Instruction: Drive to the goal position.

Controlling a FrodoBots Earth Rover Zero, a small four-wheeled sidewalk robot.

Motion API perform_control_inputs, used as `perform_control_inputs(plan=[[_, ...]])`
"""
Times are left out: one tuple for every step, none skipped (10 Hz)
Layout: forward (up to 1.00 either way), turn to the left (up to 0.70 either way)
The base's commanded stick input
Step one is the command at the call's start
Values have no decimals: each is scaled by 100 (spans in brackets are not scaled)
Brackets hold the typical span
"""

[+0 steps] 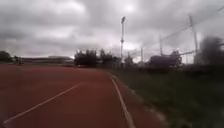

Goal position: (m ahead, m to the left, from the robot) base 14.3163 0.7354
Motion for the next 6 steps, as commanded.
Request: perform_control_inputs(plan=[[70, -6], [70, -10], [70, -4], [70, 0], [70, 0], [70, 0]])
